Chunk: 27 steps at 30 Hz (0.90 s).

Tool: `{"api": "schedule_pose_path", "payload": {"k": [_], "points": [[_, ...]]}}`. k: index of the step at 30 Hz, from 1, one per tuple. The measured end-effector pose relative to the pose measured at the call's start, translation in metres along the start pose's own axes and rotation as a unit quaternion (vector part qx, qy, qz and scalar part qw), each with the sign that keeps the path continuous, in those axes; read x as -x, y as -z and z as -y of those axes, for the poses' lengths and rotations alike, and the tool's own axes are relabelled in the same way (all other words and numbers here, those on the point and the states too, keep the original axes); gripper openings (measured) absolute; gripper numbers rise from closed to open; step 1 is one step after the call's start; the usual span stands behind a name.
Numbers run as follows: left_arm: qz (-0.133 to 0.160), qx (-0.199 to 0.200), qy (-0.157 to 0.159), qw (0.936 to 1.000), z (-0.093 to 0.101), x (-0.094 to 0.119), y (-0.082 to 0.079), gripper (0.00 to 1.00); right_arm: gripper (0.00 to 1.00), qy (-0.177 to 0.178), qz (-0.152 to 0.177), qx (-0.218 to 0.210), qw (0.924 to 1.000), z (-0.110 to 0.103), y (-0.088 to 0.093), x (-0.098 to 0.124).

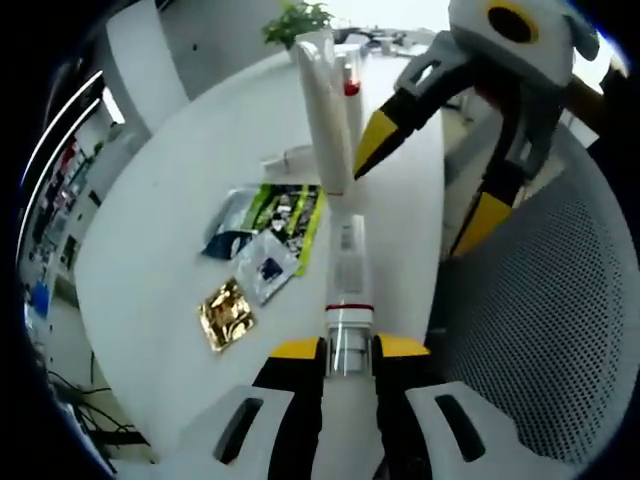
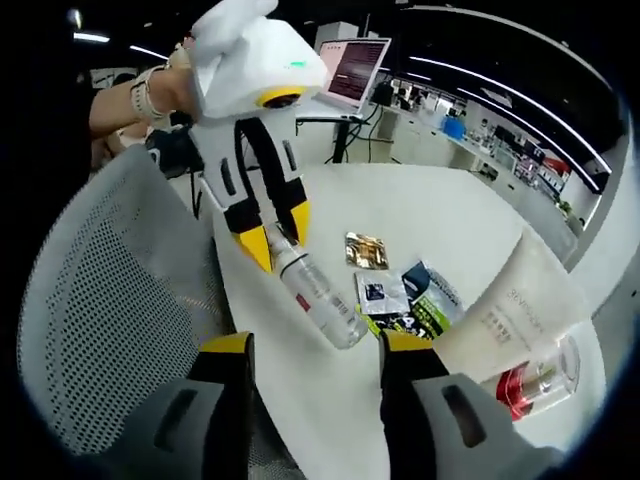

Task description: Arrange the skincare products in the storage area until every visible bottle or jar stands upright without overlapping.

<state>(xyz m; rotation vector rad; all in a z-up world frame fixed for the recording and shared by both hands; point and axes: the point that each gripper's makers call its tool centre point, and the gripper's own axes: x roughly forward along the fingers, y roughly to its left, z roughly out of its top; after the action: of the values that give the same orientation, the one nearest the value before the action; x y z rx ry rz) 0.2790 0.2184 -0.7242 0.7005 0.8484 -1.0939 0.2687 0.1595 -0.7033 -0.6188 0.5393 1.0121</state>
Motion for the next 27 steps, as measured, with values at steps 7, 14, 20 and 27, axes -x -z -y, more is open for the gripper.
{"api": "schedule_pose_path", "payload": {"k": [7, 14, 20, 27], "points": [[-0.019, -0.033, 0.017, 0.9991, 0.008, 0.001, -0.007, 0.15, 0.44, -0.016, -0.006, 0.043, 0.9989, -0.008, -0.004, -0.011], [-0.033, -0.056, 0.04, 0.9971, 0.014, 0.001, -0.011, 0.15, 0.36, -0.009, -0.015, 0.094, 0.9954, -0.005, -0.004, -0.021], [-0.046, -0.069, 0.049, 0.9954, 0.017, 0.001, -0.012, 0.15, 0.33, -0.022, -0.018, 0.113, 0.9932, -0.01, -0.005, -0.028], [-0.067, -0.09, 0.053, 0.9922, 0.018, 0.002, -0.011, 0.15, 0.29, -0.032, -0.019, 0.12, 0.9921, -0.014, -0.007, -0.034]]}}
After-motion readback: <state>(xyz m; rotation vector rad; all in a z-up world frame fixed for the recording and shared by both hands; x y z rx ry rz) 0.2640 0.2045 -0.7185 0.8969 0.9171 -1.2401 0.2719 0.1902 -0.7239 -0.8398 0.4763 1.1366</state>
